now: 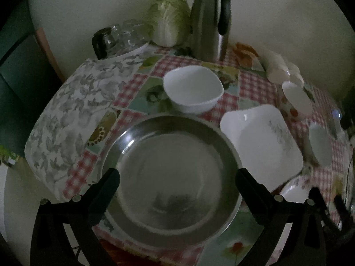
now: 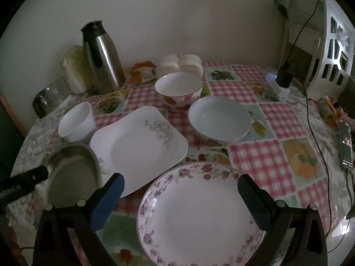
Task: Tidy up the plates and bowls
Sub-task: 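Reach both tools to the steel basin rim and close on it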
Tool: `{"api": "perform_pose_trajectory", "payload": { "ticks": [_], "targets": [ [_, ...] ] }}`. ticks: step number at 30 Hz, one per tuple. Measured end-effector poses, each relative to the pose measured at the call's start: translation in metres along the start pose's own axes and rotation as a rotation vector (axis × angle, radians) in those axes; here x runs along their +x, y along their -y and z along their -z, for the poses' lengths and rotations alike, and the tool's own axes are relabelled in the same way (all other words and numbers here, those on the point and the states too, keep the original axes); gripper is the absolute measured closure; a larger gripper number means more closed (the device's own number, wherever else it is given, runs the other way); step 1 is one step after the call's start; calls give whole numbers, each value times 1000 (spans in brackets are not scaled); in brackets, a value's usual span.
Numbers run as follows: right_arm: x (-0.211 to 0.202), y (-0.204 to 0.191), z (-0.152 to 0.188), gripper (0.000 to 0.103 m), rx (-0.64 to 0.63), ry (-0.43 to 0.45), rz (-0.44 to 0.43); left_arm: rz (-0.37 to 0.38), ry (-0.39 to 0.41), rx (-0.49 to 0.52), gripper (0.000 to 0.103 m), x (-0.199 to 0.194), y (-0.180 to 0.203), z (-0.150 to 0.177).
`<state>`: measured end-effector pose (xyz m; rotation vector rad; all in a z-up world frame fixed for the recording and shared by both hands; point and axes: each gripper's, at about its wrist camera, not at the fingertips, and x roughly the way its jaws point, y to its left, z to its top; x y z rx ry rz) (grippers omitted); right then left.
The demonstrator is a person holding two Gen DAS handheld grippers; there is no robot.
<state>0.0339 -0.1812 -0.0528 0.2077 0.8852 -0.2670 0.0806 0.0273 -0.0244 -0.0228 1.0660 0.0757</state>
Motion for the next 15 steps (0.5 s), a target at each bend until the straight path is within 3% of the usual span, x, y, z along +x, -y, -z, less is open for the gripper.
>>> {"api": "perform_pose_trajectory", "payload": {
  "ticks": [10,15],
  "targets": [
    [42,-10,-11,0,-46,-43,-4,25,-43,-145,0,35,-11,-28],
    [61,-13,-15,0,-25,-68,-16,23,-25,-193,0,49,-26,-42]
  ]
}}
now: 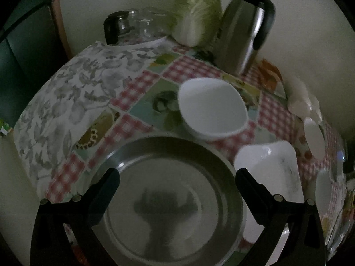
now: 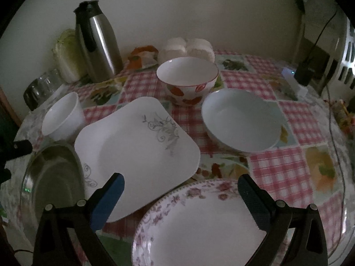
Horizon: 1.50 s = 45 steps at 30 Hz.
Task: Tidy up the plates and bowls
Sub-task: 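Reach both tools to the steel basin rim and close on it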
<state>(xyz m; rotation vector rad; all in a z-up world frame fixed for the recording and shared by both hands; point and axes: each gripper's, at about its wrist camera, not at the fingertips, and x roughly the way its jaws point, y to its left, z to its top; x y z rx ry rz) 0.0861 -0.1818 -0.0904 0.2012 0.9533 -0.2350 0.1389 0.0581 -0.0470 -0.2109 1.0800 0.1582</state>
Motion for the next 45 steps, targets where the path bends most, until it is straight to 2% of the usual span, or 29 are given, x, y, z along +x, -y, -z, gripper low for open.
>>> {"api": "perform_pose_trajectory", "payload": {
  "ticks": [4,8,14,18,20,25,31,32,33,34,37,42,44,45],
  "targets": [
    [6,-2,-4,0,25,4,-9,14,12,-38,0,8,-18,-7],
    [5,-13,-5,0,57,-2,-65,25,27,-74,0,17,-42,-10],
    [1,-50,-2,0,7,-9,-174,60,-27,-102,0,32,-74,-8],
    [0,-71,3,0,-27,-26,-242,-3,-29,-82,0,35,-85,-4],
    [-2,-80,6,0,-46,-33,-268,-3,-37,-101,0,38,-92,-2],
    [-2,-91,14,0,-83,-72,-307,15,-80,-147,0,46,-104,4],
    [-5,-91,25,0,-66,-119,-341,5,-133,-135,1,55,-104,16],
    [-6,-90,27,0,-59,-124,-347,8,-142,-134,2,56,-104,18],
    [-8,-90,29,0,-56,-125,-353,9,-150,-131,8,57,-103,20],
    [-10,-89,30,2,-53,-125,-358,9,-160,-128,17,58,-103,22],
    [-13,-89,34,13,-53,-136,-366,14,-183,-133,28,61,-105,26],
    [-10,-84,40,26,-14,-181,-400,4,-196,-139,42,61,-109,30],
    [-8,-83,41,46,-3,-196,-404,-1,-201,-145,46,62,-110,31],
    [-7,-83,42,52,0,-204,-405,-4,-204,-146,48,62,-112,32]
  ]
}}
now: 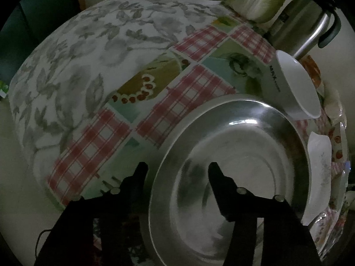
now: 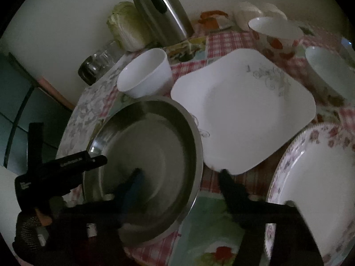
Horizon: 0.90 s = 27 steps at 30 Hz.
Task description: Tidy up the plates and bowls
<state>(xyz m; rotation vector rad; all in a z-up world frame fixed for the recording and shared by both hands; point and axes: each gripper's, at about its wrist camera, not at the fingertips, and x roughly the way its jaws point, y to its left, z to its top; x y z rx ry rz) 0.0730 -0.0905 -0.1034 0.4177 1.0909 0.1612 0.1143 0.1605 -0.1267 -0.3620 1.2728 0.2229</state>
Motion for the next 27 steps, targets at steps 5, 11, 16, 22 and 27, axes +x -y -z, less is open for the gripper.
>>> {"api": "perform_pose_trajectory", "payload": {
  "ticks": [5,11,16,22,27],
  "targets": [
    [6,7,1,78,26,-27,-1,-24,-7,-16,61,0,-10,3],
    [16,11,3,91,29,-54,9,-48,-3,1,66,-3,-13,3],
    [7,0,0,91,-27,-18,26,-40,2,-27,69,-3,-14,-5],
    [-8,-12,-2,90,-72,30,9,-25,18,-53,69,-12,-23,-8],
    [-19,-19,-4,89,-105,61,-1,-16,25,-74,69,-16,-27,-8]
  ]
}}
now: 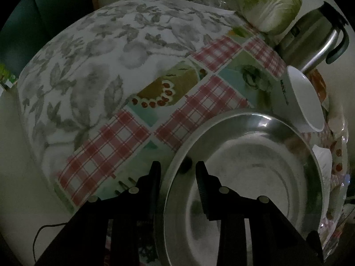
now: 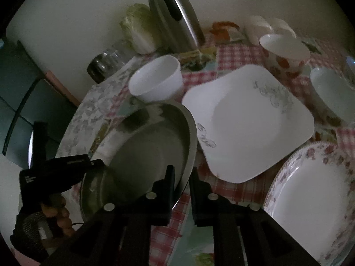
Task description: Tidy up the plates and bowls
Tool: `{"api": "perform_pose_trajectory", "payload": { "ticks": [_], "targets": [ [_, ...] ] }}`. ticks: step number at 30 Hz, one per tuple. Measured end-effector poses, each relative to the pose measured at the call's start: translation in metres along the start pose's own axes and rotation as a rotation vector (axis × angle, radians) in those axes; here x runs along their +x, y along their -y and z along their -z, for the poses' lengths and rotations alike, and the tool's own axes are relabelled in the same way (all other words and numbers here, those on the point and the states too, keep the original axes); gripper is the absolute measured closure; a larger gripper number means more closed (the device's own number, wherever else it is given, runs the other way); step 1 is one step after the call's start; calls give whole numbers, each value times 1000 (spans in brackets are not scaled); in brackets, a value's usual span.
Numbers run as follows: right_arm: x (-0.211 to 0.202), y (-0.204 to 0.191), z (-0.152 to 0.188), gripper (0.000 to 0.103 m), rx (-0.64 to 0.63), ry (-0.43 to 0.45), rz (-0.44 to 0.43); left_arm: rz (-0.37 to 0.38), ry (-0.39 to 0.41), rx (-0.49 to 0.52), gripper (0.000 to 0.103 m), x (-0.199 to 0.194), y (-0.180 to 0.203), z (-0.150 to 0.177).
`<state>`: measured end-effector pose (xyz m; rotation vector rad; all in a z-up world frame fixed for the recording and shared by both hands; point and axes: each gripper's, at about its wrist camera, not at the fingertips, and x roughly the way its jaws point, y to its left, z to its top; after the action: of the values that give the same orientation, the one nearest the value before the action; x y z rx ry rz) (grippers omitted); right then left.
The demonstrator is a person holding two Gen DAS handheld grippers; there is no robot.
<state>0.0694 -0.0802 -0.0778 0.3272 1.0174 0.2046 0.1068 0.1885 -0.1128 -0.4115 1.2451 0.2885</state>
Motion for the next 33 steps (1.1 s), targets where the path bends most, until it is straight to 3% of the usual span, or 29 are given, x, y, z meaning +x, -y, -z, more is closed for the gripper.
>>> {"api": "perform_pose_trajectory", "payload": {
  "ticks": [22,33],
  "targets": [
    [-39,-8,-10,86,-55,87,-72,8,79,-9,69,-31,11,7],
    [-56,8,-12,86,-57,114,-52,19,114,46,69,-43,41,14]
  ]
}}
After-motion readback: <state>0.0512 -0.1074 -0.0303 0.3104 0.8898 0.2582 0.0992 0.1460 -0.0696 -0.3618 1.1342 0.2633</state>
